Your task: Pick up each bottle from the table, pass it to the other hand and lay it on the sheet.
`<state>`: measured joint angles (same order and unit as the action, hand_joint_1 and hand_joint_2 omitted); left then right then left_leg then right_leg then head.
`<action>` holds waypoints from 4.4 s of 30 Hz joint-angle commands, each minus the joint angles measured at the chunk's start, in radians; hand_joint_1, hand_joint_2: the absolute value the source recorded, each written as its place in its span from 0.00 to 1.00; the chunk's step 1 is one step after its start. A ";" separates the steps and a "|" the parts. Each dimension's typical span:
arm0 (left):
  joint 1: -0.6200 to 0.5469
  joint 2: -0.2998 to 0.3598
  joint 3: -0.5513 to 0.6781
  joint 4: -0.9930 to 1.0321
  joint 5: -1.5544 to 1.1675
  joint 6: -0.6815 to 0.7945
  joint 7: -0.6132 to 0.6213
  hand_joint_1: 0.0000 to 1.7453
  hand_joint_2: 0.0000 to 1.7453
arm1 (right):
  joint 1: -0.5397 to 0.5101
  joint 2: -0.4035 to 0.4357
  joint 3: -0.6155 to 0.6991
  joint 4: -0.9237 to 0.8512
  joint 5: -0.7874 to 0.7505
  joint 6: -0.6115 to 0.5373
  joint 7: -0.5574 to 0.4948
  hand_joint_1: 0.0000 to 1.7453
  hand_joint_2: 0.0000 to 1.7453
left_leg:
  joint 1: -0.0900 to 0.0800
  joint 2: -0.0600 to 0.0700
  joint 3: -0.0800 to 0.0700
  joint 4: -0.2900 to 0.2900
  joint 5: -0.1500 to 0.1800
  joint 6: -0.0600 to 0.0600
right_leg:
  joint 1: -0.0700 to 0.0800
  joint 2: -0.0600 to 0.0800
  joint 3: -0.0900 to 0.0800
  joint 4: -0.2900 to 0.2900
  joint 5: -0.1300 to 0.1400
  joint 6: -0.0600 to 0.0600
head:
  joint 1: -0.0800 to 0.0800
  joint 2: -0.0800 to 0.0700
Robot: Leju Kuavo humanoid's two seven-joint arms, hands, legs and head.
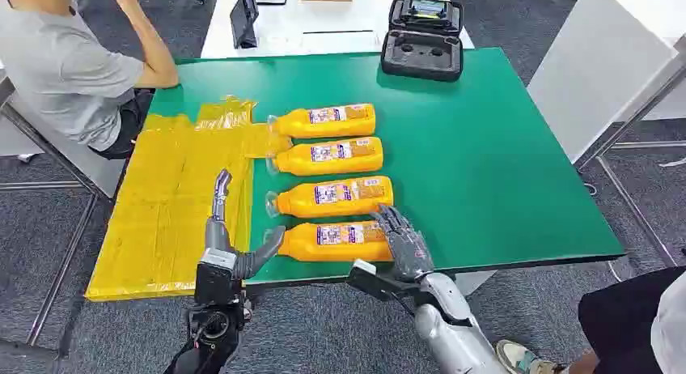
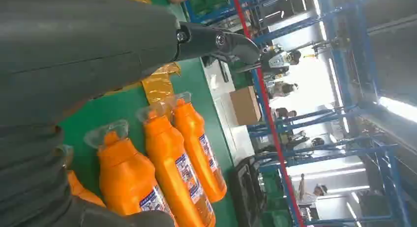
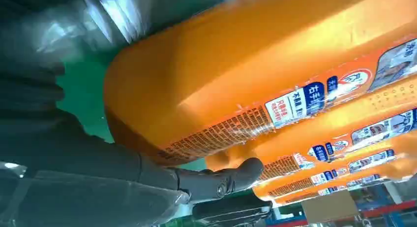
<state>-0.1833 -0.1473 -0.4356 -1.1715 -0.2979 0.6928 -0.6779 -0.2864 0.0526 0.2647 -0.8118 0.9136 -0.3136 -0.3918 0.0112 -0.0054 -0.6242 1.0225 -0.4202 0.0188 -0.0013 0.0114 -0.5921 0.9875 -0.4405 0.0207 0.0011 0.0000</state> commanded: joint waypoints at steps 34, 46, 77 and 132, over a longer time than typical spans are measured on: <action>-0.020 0.006 -0.029 -0.007 -0.012 -0.012 0.027 0.00 1.00 | -0.011 -0.023 -0.014 0.006 -0.172 0.215 -0.160 1.00 1.00 | 0.000 -0.001 0.010 -0.001 0.000 0.000 | 0.000 -0.001 0.010 -0.001 -0.001 0.000 | 0.000 0.000; -0.019 0.004 -0.021 -0.001 -0.010 0.000 0.019 0.00 1.00 | -0.001 -0.012 -0.026 -0.025 -0.245 0.192 -0.229 1.00 1.00 | 0.000 0.001 0.008 -0.001 -0.001 0.000 | 0.000 0.000 0.008 -0.001 -0.001 0.000 | 0.000 0.000; 0.155 -0.156 0.207 -0.497 -0.180 0.005 0.060 0.00 1.00 | 0.039 0.024 -0.103 -0.074 -0.397 -0.047 -0.266 1.00 1.00 | 0.000 0.002 0.004 0.000 -0.001 0.000 | 0.000 0.001 0.004 0.000 -0.001 0.000 | 0.000 0.000; 0.013 0.055 -0.166 -0.042 0.649 -0.611 0.208 0.00 1.00 | -0.012 -0.020 0.263 -0.183 -0.595 -0.319 -0.306 1.00 1.00 | 0.000 0.001 0.004 -0.001 -0.001 0.000 | 0.000 0.001 0.004 -0.001 0.000 0.000 | 0.000 0.000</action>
<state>-0.1175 -0.1350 -0.5592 -1.2718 0.3429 0.0797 -0.4776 -0.2350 0.0351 0.4376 -1.1314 0.3147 -0.6169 -0.6989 0.0112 -0.0056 -0.6239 1.0224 -0.4203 0.0189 -0.0013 0.0119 -0.5913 0.9875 -0.4405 0.0207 0.0011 0.0000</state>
